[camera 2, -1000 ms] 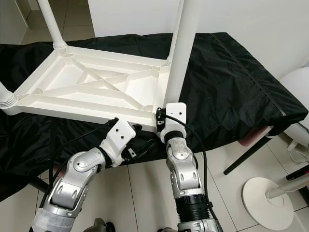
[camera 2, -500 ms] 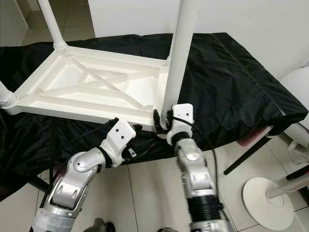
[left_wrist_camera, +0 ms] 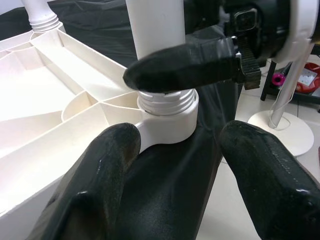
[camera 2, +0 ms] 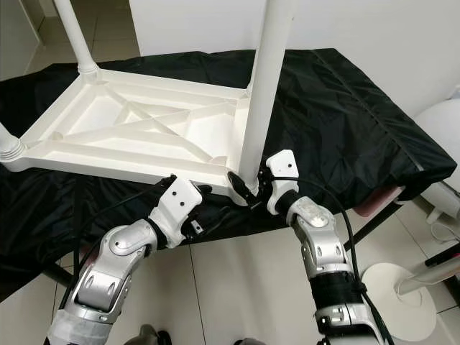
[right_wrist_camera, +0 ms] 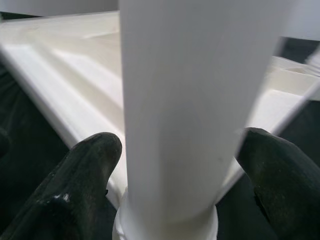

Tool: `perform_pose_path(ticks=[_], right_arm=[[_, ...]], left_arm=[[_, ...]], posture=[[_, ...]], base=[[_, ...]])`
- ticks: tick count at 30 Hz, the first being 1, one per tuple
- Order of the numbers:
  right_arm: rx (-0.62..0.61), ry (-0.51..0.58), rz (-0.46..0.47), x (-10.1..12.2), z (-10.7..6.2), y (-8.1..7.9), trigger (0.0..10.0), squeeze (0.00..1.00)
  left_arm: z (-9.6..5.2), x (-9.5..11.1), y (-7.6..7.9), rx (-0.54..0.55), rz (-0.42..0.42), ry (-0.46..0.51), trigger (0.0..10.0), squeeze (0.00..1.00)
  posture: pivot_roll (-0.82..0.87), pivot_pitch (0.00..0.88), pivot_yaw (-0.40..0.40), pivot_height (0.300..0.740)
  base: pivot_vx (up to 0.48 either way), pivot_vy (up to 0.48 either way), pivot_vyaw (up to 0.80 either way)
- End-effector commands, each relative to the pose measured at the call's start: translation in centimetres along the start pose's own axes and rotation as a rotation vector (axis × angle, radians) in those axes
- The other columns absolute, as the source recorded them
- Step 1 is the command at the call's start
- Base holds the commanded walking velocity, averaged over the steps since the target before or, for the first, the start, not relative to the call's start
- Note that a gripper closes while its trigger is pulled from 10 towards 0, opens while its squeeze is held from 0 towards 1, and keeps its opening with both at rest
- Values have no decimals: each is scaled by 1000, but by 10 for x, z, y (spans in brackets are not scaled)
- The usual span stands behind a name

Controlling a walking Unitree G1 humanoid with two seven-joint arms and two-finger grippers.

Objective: Building children table

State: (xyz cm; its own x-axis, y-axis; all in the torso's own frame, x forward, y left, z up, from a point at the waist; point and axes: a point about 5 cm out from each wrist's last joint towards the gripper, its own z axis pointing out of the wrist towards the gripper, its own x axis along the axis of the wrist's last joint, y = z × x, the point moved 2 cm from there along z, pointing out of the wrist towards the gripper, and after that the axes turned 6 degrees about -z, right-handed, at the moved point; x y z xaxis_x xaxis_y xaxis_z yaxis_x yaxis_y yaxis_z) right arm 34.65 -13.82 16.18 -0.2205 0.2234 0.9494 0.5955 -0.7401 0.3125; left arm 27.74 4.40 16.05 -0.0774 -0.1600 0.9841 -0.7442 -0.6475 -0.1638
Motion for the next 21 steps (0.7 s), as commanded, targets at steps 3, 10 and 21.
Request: perform_pose_path(ticks=[3,10,21], right_arm=[[65,-22,-24,-6,4,1,10000,0],[85,-40,-43,-11,8,7,0,0],[106,-23,24,-16,5,4,10000,0]], left_arm=[[-2,1,-5,69,3,6,10000,0],[-2,1,-6,76,7,4,10000,0],[-1,0,-6,77,23,-1,10000,0]], posture=[[-60,104,-11,740],[-53,102,-17,740],[-59,100,-16,740]], base=[[0,0,0],[0,0,0],[0,0,0]])
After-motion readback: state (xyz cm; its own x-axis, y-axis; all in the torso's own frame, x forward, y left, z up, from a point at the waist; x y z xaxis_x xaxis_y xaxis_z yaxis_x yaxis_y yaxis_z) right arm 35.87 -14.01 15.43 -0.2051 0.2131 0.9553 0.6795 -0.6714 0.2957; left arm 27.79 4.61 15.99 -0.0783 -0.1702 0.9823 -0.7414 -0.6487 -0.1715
